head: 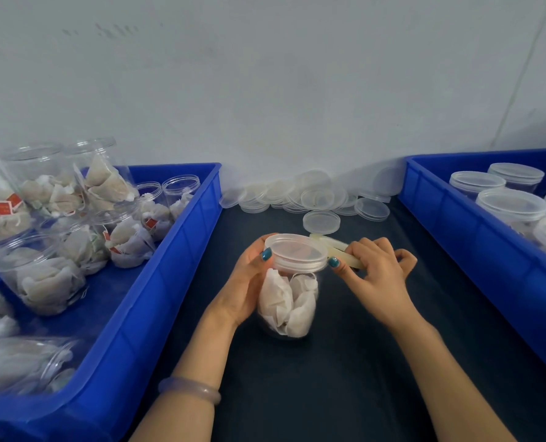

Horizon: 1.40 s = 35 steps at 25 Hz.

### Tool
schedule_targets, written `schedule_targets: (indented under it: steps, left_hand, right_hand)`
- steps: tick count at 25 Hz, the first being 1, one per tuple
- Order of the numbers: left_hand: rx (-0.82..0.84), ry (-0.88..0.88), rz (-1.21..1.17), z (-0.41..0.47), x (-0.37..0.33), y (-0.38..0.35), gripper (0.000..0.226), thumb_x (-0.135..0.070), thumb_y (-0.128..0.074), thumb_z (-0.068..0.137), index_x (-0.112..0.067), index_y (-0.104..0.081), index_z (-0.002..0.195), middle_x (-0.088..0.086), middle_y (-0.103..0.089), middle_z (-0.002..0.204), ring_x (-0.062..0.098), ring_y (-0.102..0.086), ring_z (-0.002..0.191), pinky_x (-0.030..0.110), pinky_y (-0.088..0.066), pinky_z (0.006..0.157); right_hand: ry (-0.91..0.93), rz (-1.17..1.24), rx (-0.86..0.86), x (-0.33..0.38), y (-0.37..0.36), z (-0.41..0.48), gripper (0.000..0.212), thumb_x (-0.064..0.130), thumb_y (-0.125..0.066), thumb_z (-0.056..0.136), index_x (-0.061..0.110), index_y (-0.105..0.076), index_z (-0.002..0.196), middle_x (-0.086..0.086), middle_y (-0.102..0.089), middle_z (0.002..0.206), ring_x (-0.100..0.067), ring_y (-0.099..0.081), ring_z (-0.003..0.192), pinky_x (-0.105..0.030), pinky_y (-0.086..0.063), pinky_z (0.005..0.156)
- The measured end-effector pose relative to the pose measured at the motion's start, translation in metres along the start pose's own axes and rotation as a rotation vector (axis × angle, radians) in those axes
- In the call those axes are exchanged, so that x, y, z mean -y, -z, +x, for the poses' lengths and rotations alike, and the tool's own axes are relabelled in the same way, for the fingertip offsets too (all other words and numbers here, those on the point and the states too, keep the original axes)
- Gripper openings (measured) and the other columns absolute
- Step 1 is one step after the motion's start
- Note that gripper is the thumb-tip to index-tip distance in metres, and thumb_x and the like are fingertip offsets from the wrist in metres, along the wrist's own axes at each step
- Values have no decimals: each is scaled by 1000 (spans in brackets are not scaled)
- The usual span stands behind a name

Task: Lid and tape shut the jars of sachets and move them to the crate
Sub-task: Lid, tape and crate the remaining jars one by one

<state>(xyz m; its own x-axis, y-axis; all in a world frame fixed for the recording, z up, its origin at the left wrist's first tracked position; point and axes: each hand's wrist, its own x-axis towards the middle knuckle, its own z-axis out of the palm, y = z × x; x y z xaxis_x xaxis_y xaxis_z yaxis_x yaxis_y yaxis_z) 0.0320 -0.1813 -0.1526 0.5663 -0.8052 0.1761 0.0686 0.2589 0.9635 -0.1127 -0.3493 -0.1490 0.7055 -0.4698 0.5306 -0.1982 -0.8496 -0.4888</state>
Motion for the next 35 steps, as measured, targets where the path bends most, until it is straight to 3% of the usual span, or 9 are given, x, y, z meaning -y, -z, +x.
schedule_targets:
  steps: [4, 9, 13, 15, 18, 21, 25, 30, 35]
  left_hand:
    - [-31, -9, 42, 1, 1, 1, 62, -69, -81, 60, -32, -76, 109, 0, -73, 115, 15, -68, 110, 25, -54, 85]
    - [-82, -83, 139, 7, 3, -2, 64, -67, -65, 81, -35, -58, 136, -4, -60, 139, 13, -53, 132, 32, -44, 107]
    - [-210, -173, 311, 5, 8, -15, 76, -78, -54, 79, -30, -48, 138, -19, -59, 133, 2, -54, 127, 29, -46, 106]
    - [-171, -170, 393, 4, 9, -23, 83, -74, -68, 71, -29, -44, 137, -30, -58, 125, -4, -54, 122, 15, -48, 94]
    - [-201, -224, 480, 7, 13, -24, 86, -39, -93, 62, -29, -45, 132, -36, -58, 118, -7, -55, 116, 10, -46, 89]
    - [-236, -228, 451, 10, 12, -17, 73, -20, -93, 64, -33, -52, 123, -32, -62, 112, -7, -58, 110, 9, -49, 80]
    - [-197, -188, 406, 8, 5, -13, 75, -32, -95, 57, -33, -54, 120, -23, -66, 114, -2, -61, 111, 17, -50, 87]
    - [-38, -143, 323, 3, -3, -13, 91, -57, -91, 53, -25, -54, 130, -10, -67, 126, 8, -60, 121, 21, -50, 93]
    - [133, -4, 267, -2, -9, -16, 91, -57, -87, 59, -23, -52, 136, -3, -64, 134, 14, -57, 128, 22, -49, 95]
  right_hand:
    - [-20, 114, -29, 3, -3, -1, 55, 75, -35, 83, 26, -58, 81, 12, -52, 81, -8, -42, 95, -33, -16, 86]
    - [-18, 89, -45, 6, -6, -3, 59, 79, -39, 84, 23, -50, 74, 9, -50, 71, -8, -47, 80, -34, -24, 85]
    - [-72, 83, 35, 9, -6, -4, 54, 79, -45, 74, 25, -43, 77, 9, -51, 66, -9, -50, 60, -29, -36, 57]
    - [-43, 66, 106, 10, -11, -6, 56, 81, -40, 79, 25, -39, 83, 10, -51, 67, -7, -51, 60, -27, -33, 53]
    - [12, 60, 118, 6, -8, -5, 40, 64, -30, 94, 25, -40, 94, 10, -48, 61, -9, -48, 60, -26, -30, 55]
    - [130, -83, -14, -4, 7, 0, 39, 45, -25, 100, 25, -55, 88, 12, -53, 68, -11, -54, 69, -34, -36, 78]
    - [122, -374, -141, -9, 12, 1, 38, 48, -26, 101, 25, -55, 90, 11, -48, 86, -15, -48, 85, -36, -21, 85]
    - [11, -198, -117, -14, 16, 3, 56, 69, -24, 95, 27, -61, 90, 13, -52, 85, -12, -46, 85, -37, -21, 87]
    - [63, -94, -176, -6, 10, 4, 47, 63, -36, 91, 25, -64, 87, 12, -50, 82, -10, -43, 83, -31, -14, 81]
